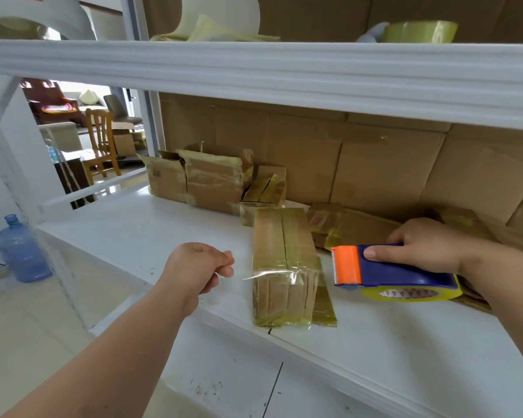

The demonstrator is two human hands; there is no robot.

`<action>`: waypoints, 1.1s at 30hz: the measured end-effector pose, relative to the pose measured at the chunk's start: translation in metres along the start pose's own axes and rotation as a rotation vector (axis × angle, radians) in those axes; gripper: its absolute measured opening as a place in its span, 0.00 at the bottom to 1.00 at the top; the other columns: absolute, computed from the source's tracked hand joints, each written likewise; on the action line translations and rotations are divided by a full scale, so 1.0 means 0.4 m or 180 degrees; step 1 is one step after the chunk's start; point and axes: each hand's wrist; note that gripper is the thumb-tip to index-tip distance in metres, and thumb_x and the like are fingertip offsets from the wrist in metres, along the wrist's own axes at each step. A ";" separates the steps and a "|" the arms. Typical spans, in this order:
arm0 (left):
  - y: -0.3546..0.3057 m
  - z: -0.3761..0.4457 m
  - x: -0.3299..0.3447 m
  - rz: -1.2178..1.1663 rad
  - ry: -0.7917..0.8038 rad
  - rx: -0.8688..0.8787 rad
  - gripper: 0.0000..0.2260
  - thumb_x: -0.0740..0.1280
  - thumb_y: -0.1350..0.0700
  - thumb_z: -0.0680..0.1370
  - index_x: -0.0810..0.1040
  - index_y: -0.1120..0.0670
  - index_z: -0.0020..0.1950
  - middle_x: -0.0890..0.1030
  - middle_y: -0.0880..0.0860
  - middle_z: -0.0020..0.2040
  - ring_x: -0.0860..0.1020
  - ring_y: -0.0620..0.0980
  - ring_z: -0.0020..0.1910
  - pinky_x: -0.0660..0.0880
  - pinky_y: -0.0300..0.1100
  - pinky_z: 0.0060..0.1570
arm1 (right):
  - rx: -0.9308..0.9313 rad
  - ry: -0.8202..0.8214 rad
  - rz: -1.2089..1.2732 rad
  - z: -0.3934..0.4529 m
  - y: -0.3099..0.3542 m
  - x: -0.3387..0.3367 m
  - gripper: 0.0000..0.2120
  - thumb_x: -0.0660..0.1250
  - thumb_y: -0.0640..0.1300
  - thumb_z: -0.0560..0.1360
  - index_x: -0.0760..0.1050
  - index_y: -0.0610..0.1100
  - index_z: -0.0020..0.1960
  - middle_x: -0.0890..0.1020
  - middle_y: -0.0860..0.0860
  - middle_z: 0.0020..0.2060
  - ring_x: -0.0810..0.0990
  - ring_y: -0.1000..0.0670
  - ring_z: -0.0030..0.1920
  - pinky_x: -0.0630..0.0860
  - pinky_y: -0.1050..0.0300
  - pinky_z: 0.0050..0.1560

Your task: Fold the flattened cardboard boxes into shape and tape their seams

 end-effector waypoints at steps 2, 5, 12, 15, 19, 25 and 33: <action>0.009 0.005 0.007 -0.0002 0.0018 -0.0103 0.05 0.71 0.60 0.77 0.84 0.61 0.44 0.84 0.56 0.35 0.70 0.49 0.28 0.69 0.40 0.31 | 0.0038 0.0019 0.0023 0.009 -0.006 0.005 0.30 0.57 0.75 0.61 0.77 0.49 0.30 0.76 0.56 0.22 0.76 0.55 0.30 0.66 0.62 0.33; 0.021 0.008 0.021 0.0003 0.0059 -0.0301 0.05 0.72 0.60 0.76 0.83 0.62 0.44 0.85 0.55 0.35 0.70 0.49 0.27 0.69 0.40 0.30 | 0.0099 0.0074 0.0055 0.019 -0.020 0.023 0.30 0.58 0.76 0.60 0.77 0.49 0.29 0.76 0.56 0.22 0.76 0.55 0.29 0.67 0.61 0.33; 0.029 -0.009 0.072 0.0316 0.0350 -0.0579 0.08 0.72 0.56 0.77 0.83 0.61 0.46 0.85 0.54 0.35 0.69 0.48 0.26 0.67 0.38 0.28 | 0.0177 0.0195 0.0180 0.030 -0.036 0.082 0.35 0.58 0.77 0.60 0.80 0.45 0.35 0.77 0.51 0.28 0.75 0.52 0.32 0.65 0.59 0.33; 0.023 -0.011 0.088 0.0583 0.0419 -0.0569 0.09 0.70 0.54 0.78 0.83 0.61 0.46 0.86 0.55 0.37 0.69 0.48 0.25 0.67 0.38 0.27 | 0.0130 0.0202 0.0269 0.034 -0.034 0.097 0.34 0.58 0.77 0.60 0.81 0.46 0.35 0.78 0.50 0.29 0.75 0.52 0.32 0.65 0.59 0.33; 0.016 0.001 0.085 0.1056 0.0584 -0.0571 0.13 0.67 0.51 0.80 0.82 0.60 0.48 0.86 0.53 0.39 0.72 0.50 0.28 0.69 0.38 0.29 | 0.0043 0.0167 0.0329 0.041 -0.034 0.108 0.31 0.57 0.76 0.60 0.79 0.48 0.32 0.78 0.50 0.30 0.76 0.52 0.32 0.66 0.59 0.34; 0.030 0.024 0.070 0.1956 0.0736 -0.0209 0.27 0.66 0.46 0.80 0.64 0.52 0.77 0.85 0.51 0.44 0.76 0.47 0.30 0.73 0.37 0.31 | 0.0024 0.0132 0.0374 0.046 -0.037 0.114 0.33 0.57 0.77 0.60 0.80 0.48 0.34 0.80 0.49 0.31 0.77 0.52 0.33 0.67 0.57 0.35; -0.054 -0.004 0.171 0.3044 0.1023 0.2152 0.27 0.51 0.38 0.82 0.51 0.43 0.81 0.54 0.46 0.81 0.49 0.48 0.80 0.53 0.52 0.77 | -0.0059 0.0020 0.0356 0.042 -0.045 0.125 0.35 0.56 0.78 0.60 0.79 0.47 0.34 0.77 0.50 0.28 0.75 0.52 0.32 0.67 0.56 0.35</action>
Point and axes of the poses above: each hand's wrist, its own z-axis towards the middle knuckle, its own x-axis out of the palm, y = z × x
